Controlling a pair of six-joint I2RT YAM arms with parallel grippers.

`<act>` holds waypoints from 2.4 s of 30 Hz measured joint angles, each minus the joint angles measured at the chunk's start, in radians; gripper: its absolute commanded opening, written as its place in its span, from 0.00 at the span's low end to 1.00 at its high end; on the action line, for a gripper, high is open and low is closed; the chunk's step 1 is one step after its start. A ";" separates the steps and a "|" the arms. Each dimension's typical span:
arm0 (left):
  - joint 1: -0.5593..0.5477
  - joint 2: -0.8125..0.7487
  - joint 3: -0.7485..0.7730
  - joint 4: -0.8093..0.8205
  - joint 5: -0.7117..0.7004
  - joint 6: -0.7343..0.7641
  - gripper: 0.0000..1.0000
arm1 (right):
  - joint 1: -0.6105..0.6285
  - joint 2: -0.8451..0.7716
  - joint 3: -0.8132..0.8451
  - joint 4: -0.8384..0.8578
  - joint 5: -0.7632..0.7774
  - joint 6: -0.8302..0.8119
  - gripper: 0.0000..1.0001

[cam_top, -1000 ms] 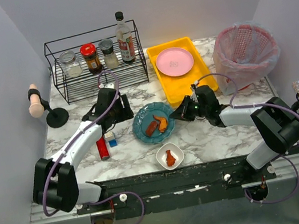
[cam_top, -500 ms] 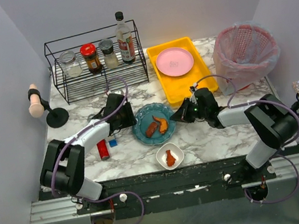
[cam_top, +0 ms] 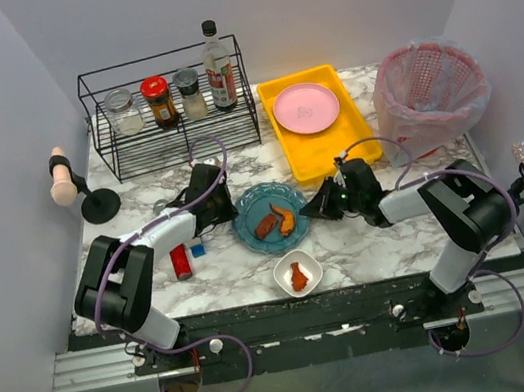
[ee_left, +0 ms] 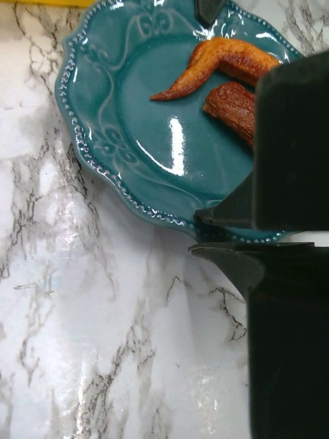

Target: Clear the kitchen counter

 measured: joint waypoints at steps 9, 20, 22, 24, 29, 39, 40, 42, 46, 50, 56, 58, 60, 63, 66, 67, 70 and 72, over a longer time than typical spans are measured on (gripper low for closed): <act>0.001 0.011 0.003 0.038 -0.005 -0.016 0.00 | -0.011 0.036 -0.013 0.038 0.003 0.011 0.03; 0.007 0.062 0.024 0.103 -0.024 -0.015 0.00 | -0.020 0.096 -0.014 0.151 -0.010 0.003 0.32; 0.007 0.067 0.024 0.119 -0.034 -0.014 0.00 | -0.021 0.103 -0.015 0.169 -0.016 0.001 0.33; 0.007 0.074 0.024 0.138 -0.045 -0.015 0.00 | -0.020 0.106 -0.016 0.181 -0.016 -0.003 0.35; 0.006 0.090 0.031 0.168 -0.067 -0.021 0.00 | -0.018 0.107 -0.025 0.207 -0.016 -0.005 0.42; -0.006 0.160 0.066 0.242 -0.101 -0.034 0.00 | -0.008 0.107 -0.033 0.237 -0.019 -0.010 0.45; -0.006 0.166 0.069 0.245 -0.101 -0.034 0.00 | -0.005 0.108 -0.033 0.239 -0.018 -0.011 0.45; -0.010 0.175 0.072 0.257 -0.106 -0.037 0.00 | -0.002 0.108 -0.035 0.242 -0.018 -0.011 0.45; -0.018 0.196 0.081 0.277 -0.111 -0.041 0.00 | 0.000 0.108 -0.041 0.250 -0.017 -0.005 0.45; -0.023 0.200 0.081 0.288 -0.118 -0.042 0.00 | 0.000 0.113 -0.042 0.256 -0.018 0.002 0.45; -0.024 0.205 0.082 0.292 -0.121 -0.042 0.00 | 0.000 0.159 -0.033 0.323 -0.037 0.026 0.45; -0.024 0.207 0.082 0.293 -0.122 -0.042 0.00 | 0.000 0.175 -0.031 0.351 -0.040 0.033 0.46; -0.026 0.209 0.082 0.296 -0.123 -0.042 0.00 | 0.000 0.192 -0.028 0.378 -0.048 0.047 0.46; -0.029 0.212 0.081 0.303 -0.129 -0.042 0.00 | 0.000 0.217 -0.022 0.410 -0.068 0.075 0.47; -0.034 0.214 0.081 0.316 -0.136 -0.045 0.00 | 0.000 0.241 -0.013 0.438 -0.081 0.098 0.48; -0.034 0.215 0.081 0.319 -0.137 -0.045 0.00 | 0.000 0.248 -0.011 0.448 -0.086 0.106 0.50; -0.038 0.216 0.080 0.328 -0.146 -0.047 0.00 | 0.000 0.266 -0.006 0.477 -0.100 0.130 0.52; -0.039 0.220 0.080 0.336 -0.149 -0.048 0.00 | 0.000 0.278 -0.004 0.498 -0.109 0.146 0.52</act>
